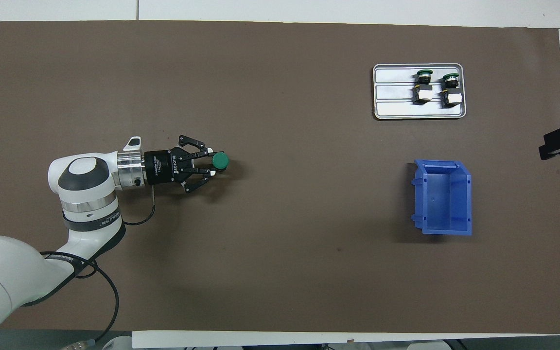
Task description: Place and press button with both arms
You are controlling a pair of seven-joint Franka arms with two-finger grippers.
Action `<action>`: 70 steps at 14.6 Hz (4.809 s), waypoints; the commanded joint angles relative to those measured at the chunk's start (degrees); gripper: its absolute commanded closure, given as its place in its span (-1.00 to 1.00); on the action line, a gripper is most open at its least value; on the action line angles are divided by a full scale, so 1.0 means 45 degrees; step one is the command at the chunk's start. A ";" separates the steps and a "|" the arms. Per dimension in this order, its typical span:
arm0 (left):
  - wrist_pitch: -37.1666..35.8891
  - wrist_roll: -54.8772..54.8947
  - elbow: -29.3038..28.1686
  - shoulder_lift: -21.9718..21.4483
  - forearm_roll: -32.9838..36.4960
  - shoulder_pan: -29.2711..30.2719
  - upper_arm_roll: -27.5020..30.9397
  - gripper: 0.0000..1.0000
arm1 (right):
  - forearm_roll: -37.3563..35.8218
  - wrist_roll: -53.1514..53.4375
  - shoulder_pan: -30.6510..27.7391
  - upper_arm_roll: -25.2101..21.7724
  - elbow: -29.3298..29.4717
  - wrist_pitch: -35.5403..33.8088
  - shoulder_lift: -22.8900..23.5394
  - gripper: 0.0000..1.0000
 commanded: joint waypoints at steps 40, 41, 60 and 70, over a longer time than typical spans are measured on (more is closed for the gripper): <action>0.0799 -0.4226 0.3336 -0.3322 1.3927 -0.0855 0.0118 -1.00 | 0.0184 -0.0282 -0.0127 0.0051 -0.0277 0.0028 -0.0221 -0.98; 0.0876 -0.4148 0.3416 -0.3361 1.4940 -0.1399 0.0118 -1.00 | 0.0184 -0.0282 -0.0127 0.0051 -0.0277 0.0047 -0.0221 -0.99; 0.1639 -0.0866 0.4511 -0.1798 1.9931 -0.3923 0.0059 0.91 | 0.0203 -0.0282 -0.0088 0.0051 -0.0277 0.0047 -0.0202 -0.98; 0.2361 -0.0749 0.4375 -0.1369 1.9950 -0.3885 0.0059 0.99 | 0.0184 -0.0282 -0.0088 0.0051 -0.0277 0.0047 -0.0202 -0.98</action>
